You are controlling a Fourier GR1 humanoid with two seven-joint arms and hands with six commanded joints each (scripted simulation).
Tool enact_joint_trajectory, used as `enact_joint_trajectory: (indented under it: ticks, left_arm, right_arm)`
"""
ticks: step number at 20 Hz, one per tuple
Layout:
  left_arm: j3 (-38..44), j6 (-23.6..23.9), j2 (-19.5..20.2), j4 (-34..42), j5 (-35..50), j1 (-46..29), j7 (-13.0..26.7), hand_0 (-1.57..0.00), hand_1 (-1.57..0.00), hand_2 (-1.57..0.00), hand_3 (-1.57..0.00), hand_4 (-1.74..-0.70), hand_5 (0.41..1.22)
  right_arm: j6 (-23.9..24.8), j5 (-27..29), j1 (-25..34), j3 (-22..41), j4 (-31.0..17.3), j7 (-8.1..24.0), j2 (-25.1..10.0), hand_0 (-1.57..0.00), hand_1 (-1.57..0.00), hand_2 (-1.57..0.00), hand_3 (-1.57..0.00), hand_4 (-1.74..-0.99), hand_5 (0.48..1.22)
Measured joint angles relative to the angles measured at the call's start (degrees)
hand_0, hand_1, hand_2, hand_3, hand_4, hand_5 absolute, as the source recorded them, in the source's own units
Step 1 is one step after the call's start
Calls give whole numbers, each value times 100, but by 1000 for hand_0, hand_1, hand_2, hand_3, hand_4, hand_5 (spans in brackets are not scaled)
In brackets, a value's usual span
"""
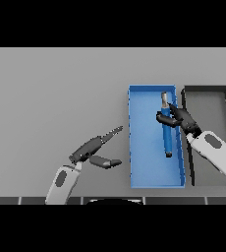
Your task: Pick up the blue pipe and place it into the blue bin.
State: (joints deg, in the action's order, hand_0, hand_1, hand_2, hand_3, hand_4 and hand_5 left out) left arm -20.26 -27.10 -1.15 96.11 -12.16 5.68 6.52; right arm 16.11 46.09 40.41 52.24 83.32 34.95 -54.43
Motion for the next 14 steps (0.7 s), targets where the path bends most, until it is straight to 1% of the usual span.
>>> enact_joint_trajectory:
  ticks: [3,6,9,10,12,14]
  left_arm:
    - [-32,9,2,13,-28,-40,-75,1,1,1,1,-887,429]
    - [-54,1,-8,32,-30,-76,-11,1,1,1,1,-888,429]
    - [-32,28,-26,54,-21,-28,24,1,1,1,1,-886,431]
    - [-5,-2,31,23,-17,-36,5,1,1,1,1,-885,431]
    - [17,31,1,-57,-44,54,26,1,1,1,1,-885,431]
    - [65,68,-21,-159,-58,148,23,1,1,1,1,-885,431]
  right_arm:
    - [-25,-27,100,235,-19,0,-66,-32,-29,-29,-17,-1038,734]
    - [0,-73,202,444,-122,0,-35,-16,-14,-14,-8,-1030,682]
    - [-56,-94,252,555,-131,-1,-42,-8,-7,-7,-4,-1022,665]
    - [-78,-99,200,570,-75,-51,-86,-6,-5,-5,-3,-1022,661]
    - [-146,-64,277,559,-114,0,-104,-6,-5,-5,-3,-1022,655]
    - [-129,-17,386,683,-119,0,-105,-6,-5,-5,-3,-1022,643]
